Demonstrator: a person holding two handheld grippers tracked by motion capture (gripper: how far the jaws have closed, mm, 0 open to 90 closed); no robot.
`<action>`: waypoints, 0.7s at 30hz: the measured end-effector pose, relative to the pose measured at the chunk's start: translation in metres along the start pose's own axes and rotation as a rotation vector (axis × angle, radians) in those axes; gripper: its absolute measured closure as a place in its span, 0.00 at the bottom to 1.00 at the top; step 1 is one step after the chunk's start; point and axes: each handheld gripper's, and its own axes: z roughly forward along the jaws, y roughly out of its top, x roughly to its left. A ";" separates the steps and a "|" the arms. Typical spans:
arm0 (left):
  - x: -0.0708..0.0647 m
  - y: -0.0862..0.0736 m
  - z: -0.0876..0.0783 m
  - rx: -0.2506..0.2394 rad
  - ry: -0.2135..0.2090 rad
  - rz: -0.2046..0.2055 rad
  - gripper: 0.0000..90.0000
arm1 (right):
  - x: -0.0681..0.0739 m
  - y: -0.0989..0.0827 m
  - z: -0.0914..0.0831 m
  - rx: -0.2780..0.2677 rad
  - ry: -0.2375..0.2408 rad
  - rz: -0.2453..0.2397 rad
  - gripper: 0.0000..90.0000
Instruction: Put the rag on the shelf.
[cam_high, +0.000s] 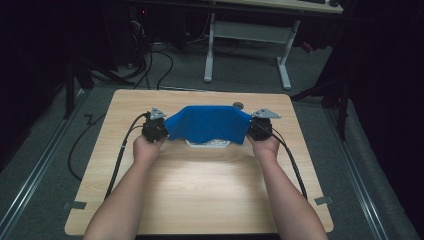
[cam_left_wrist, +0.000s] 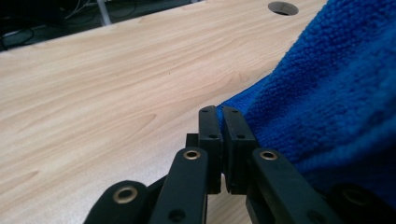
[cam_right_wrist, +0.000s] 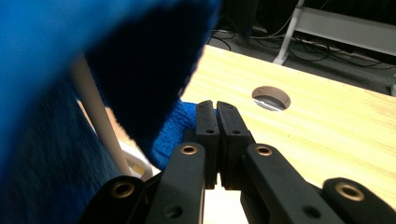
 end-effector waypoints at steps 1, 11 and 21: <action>0.000 0.000 0.000 0.000 0.000 0.000 0.97 | 0.000 -0.001 0.000 0.002 -0.001 -0.002 0.98; -0.001 -0.005 0.000 -0.002 0.001 -0.025 0.87 | -0.004 -0.009 -0.002 0.000 0.005 0.025 0.96; 0.006 -0.006 -0.009 -0.005 0.012 -0.069 0.76 | -0.010 -0.002 -0.012 -0.027 -0.014 0.035 0.91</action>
